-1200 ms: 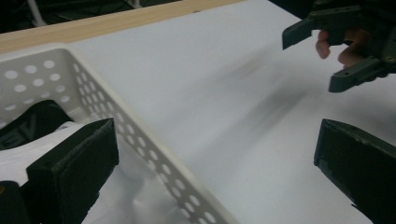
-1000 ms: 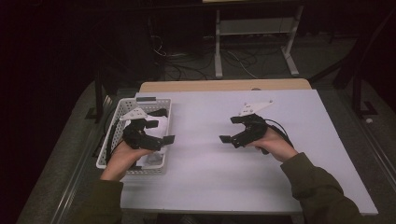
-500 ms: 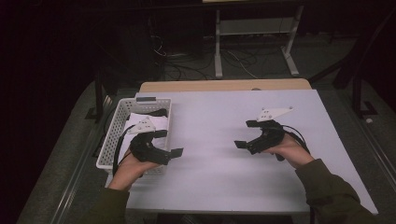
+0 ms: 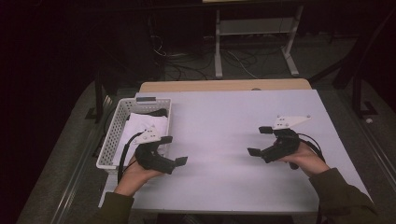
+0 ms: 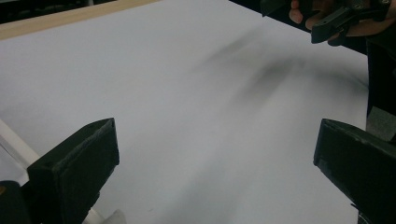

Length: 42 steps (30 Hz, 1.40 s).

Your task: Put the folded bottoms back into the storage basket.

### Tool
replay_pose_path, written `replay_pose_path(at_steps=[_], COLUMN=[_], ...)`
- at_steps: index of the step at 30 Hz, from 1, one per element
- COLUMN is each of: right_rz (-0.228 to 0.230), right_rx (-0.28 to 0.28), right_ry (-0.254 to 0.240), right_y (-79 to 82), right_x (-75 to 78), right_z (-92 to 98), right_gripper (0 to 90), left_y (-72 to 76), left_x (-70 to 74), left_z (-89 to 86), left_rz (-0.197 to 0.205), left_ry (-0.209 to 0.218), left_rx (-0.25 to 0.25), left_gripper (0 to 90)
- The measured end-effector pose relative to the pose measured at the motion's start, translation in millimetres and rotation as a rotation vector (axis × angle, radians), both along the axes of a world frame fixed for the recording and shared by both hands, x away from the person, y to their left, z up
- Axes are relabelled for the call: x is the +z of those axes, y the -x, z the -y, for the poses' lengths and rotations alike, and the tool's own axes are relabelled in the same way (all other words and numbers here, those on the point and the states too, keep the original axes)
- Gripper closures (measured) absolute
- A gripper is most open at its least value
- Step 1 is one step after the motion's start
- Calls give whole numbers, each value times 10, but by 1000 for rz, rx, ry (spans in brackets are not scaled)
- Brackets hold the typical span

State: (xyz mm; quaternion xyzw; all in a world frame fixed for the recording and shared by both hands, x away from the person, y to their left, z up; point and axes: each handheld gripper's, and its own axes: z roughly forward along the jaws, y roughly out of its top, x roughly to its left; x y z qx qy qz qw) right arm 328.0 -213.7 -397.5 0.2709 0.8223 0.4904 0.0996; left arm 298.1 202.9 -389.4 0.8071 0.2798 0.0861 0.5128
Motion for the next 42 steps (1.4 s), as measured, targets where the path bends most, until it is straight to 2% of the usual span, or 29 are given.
replay_pose_path(at_steps=[6, 13, 23, 42], right_rz=[14, 0, -4, 4], right_rx=[-17, -39, -43, -87], right_ry=[12, 20, 29, 32], right_y=[112, 217, 359, 464], right_x=[-49, -169, -301, -384], right_z=[144, 308, 408, 615], right_gripper=[10, 7, 7, 7], left_y=[0, -12, -16, -18], left_x=[-17, -28, -39, -45], left_z=[3, -3, -7, -14], left_rz=[-1, -8, -19, -27], left_ry=[-8, -5, -2, 6], left_rx=[-5, -11, -16, -15], left_gripper=[0, 0, 0, 0])
